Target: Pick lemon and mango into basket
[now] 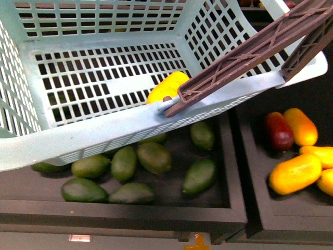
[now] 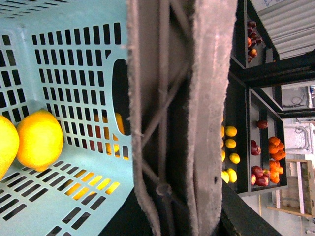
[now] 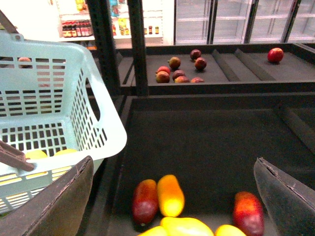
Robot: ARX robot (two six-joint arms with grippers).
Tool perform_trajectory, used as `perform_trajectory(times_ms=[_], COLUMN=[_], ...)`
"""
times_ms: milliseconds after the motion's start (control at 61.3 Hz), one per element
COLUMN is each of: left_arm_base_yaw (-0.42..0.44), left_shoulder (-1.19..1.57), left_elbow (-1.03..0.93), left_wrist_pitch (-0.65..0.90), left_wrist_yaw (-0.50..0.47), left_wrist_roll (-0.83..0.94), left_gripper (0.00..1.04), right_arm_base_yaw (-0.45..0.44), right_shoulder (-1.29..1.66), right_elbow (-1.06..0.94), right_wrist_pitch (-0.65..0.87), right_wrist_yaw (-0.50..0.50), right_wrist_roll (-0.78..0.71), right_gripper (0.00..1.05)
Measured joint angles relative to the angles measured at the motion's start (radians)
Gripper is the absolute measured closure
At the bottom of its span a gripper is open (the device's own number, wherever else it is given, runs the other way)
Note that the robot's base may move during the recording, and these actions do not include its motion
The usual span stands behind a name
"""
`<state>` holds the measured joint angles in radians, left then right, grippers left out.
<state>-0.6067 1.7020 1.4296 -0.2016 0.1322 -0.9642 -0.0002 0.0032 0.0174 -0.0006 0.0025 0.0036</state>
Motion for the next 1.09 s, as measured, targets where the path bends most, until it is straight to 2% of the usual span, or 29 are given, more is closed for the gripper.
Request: perform_trajectory(times_ms=[946,995,1011,1028,1093], left_arm_base_yaw=[0.003,0.0,-0.001,-0.002,0.013], left_shoulder=[0.0,0.0,0.0,0.0,0.003], left_elbow=[0.0,-0.001,-0.004,-0.006,-0.026], left_wrist_pitch=[0.0,0.008,0.021,0.029,0.087], left_wrist_yaw=[0.015,-0.138,-0.241,-0.29,-0.602], left_wrist_roll=[-0.003,-0.058,-0.105,-0.129,-0.344], left_gripper=[0.88,0.88,0.88,0.89,0.89], right_arm_base_yaw=[-0.001,-0.001,-0.001,-0.001,-0.001], right_shoulder=[0.001,0.0,-0.001,-0.001,0.001], right_elbow=[0.0,0.0,0.0,0.0,0.0], right_wrist_pitch=[-0.002,-0.001,-0.001,-0.001,-0.001], right_wrist_yaw=[-0.009,-0.012,-0.011,-0.011,-0.01], right_wrist_roll=[0.0,-0.001,-0.001,-0.001,-0.001], right_gripper=[0.09,0.09,0.09,0.09,0.09])
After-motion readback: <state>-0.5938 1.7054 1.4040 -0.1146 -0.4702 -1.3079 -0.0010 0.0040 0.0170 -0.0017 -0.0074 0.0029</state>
